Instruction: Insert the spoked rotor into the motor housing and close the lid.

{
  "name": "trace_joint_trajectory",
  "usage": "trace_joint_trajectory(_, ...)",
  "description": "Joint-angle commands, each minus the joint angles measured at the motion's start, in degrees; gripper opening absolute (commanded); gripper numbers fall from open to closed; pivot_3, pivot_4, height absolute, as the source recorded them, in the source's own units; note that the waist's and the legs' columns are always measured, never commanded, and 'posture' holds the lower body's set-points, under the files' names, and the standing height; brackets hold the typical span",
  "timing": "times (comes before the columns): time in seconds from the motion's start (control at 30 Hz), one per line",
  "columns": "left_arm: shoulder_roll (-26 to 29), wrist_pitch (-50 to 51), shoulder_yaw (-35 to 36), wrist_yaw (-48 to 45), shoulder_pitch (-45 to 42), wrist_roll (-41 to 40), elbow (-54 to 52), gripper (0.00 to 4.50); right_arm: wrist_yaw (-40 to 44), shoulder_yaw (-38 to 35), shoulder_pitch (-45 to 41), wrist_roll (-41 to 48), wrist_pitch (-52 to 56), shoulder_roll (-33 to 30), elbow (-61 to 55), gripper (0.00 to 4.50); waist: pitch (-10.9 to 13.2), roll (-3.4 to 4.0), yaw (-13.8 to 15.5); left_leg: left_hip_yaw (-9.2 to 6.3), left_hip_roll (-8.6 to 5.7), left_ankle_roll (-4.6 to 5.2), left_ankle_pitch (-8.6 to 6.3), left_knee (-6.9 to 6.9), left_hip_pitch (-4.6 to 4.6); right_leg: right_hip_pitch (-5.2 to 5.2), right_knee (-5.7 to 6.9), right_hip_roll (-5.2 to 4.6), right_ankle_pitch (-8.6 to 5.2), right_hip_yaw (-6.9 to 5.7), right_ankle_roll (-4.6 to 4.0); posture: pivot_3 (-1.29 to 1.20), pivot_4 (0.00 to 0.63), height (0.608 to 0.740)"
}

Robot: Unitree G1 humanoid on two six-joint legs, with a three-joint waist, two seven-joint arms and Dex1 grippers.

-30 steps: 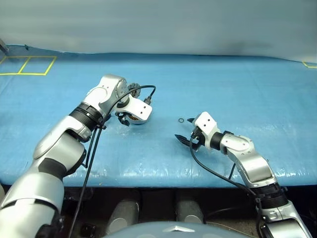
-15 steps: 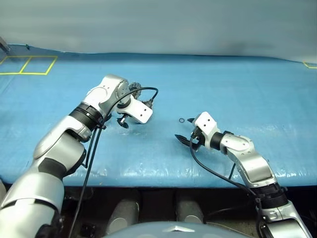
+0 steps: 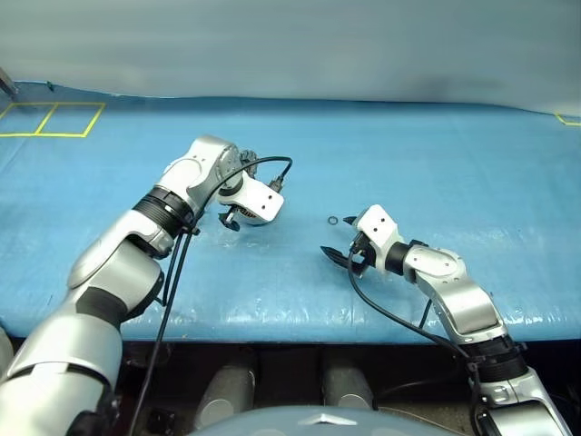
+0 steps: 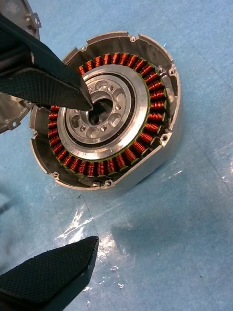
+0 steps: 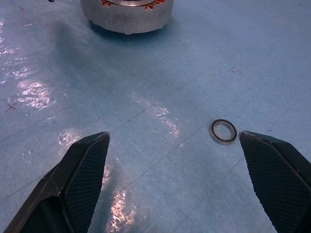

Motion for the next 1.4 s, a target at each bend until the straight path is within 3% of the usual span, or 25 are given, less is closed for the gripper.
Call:
trace_joint_trajectory(0.03,-0.78,0.26,0.92,0.32,-0.35,0.16,0.04,4.49,-0.30,-0.65,0.19,0.07,-0.72,0.01,-1.67,4.50,0.00,0.00,0.00,0.00,0.00,0.00,0.00,0.00,0.00,0.00,0.00,0.00,0.00,0.00,0.00,0.00,0.150,0.740)
trace_joint_trajectory(0.6,-2.90,-0.69,0.01,2.67,0.56,1.39,3.92,4.49,-1.57,-0.95,0.99,0.10,-1.05,0.40,-2.38,4.50,0.00,0.00,0.07,0.00,-0.02,0.00,0.00,0.02,0.00,0.00,0.01,0.03,0.01,0.01,-0.01,0.00,0.150,0.740)
trace_joint_trajectory(0.7,-2.99,-1.80,0.05,2.97,0.56,1.29,4.43,3.97,-1.78,-0.91,1.00,0.11,-1.08,0.53,-2.40,4.50,0.00,0.00,0.07,0.00,-0.02,0.00,0.00,0.02,0.00,0.00,0.01,0.03,0.01,0.01,-0.01,0.00,0.150,0.740)
trace_joint_trajectory(0.83,-3.32,-1.14,0.24,4.40,0.37,2.16,5.34,2.61,-1.93,-0.95,1.02,0.05,-1.17,0.64,-2.36,4.50,-0.01,0.01,-0.03,0.01,-0.02,0.00,0.00,0.02,0.01,0.01,0.00,0.03,0.01,0.03,-0.01,0.00,0.150,0.740)
trace_joint_trajectory(0.93,-3.12,-2.17,0.24,4.47,0.30,2.29,5.94,2.61,-2.16,-0.86,0.93,0.03,-1.15,0.67,-2.36,4.50,-0.02,0.03,-0.04,0.02,-0.02,0.00,0.00,0.02,0.03,0.02,0.02,0.03,0.01,0.03,-0.01,0.00,0.150,0.740)
trace_joint_trajectory(1.03,-2.65,-3.19,0.43,4.31,0.35,2.20,6.12,2.19,-2.37,-0.85,0.85,-0.03,-1.09,0.68,-2.42,4.50,-0.03,0.03,-0.04,0.02,-0.01,0.00,0.00,0.02,0.07,0.07,0.02,0.03,0.02,0.03,0.00,0.00,0.150,0.740)
trace_joint_trajectory(1.4,0.47,-8.03,3.71,0.94,2.12,-3.34,-2.08,2.19,-2.15,-1.66,2.31,0.48,-0.59,0.04,-3.60,4.50,-0.02,0.03,-0.52,0.02,0.01,0.00,0.00,0.01,-0.01,-0.05,0.02,0.04,0.04,0.06,-0.04,0.00,0.150,0.740)
